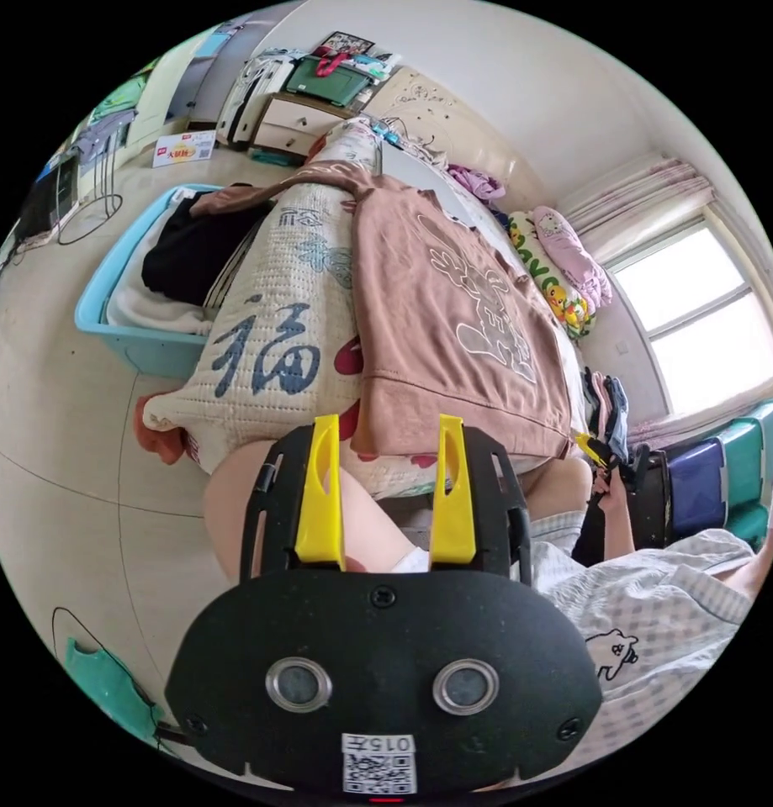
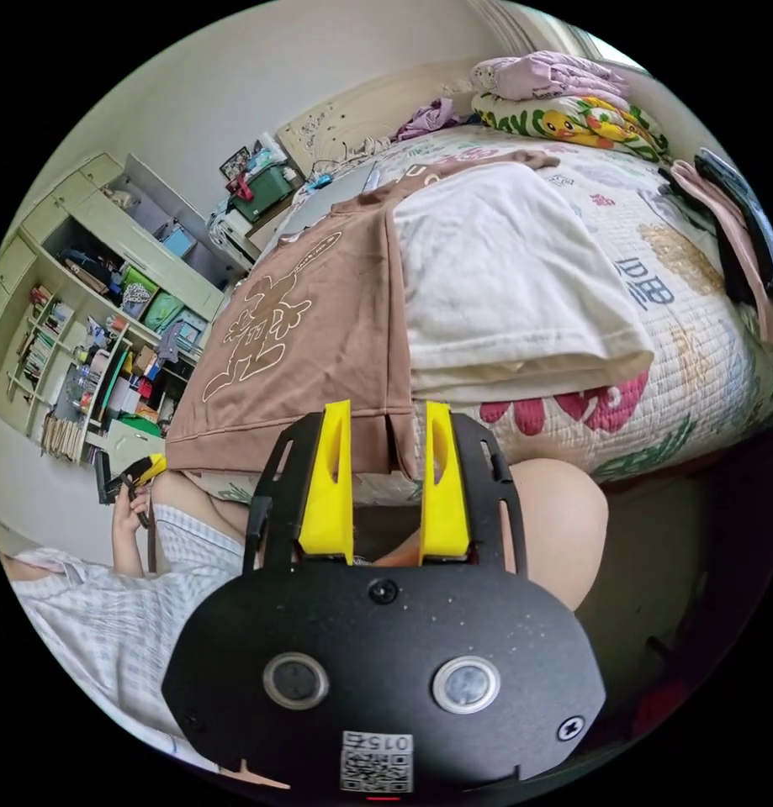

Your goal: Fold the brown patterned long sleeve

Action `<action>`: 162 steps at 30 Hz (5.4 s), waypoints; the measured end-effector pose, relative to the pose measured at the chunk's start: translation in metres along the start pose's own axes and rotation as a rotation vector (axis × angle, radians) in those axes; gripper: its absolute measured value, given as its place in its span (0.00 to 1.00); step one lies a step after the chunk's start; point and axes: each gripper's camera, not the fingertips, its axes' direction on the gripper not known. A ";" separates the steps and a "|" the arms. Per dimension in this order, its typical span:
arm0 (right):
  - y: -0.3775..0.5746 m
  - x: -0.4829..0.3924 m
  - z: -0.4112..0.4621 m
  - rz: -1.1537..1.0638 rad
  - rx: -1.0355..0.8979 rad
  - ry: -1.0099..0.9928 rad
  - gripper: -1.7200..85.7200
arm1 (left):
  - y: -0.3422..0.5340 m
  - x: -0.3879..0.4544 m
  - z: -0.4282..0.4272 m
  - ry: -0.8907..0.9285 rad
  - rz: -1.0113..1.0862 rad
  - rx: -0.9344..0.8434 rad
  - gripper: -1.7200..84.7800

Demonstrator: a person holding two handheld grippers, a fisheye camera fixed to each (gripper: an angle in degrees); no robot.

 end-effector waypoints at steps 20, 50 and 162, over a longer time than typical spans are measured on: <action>0.004 -0.092 -0.043 -0.161 -0.154 0.153 0.03 | -0.004 0.107 0.032 -0.222 0.142 -0.046 0.02; 0.022 -0.189 -0.135 -0.263 -0.256 0.261 0.07 | 0.031 0.127 0.077 -0.381 -0.009 -0.110 0.09; 0.038 -0.176 0.061 -1.445 0.021 -0.207 0.03 | 0.020 0.009 0.189 0.339 -0.008 0.128 0.02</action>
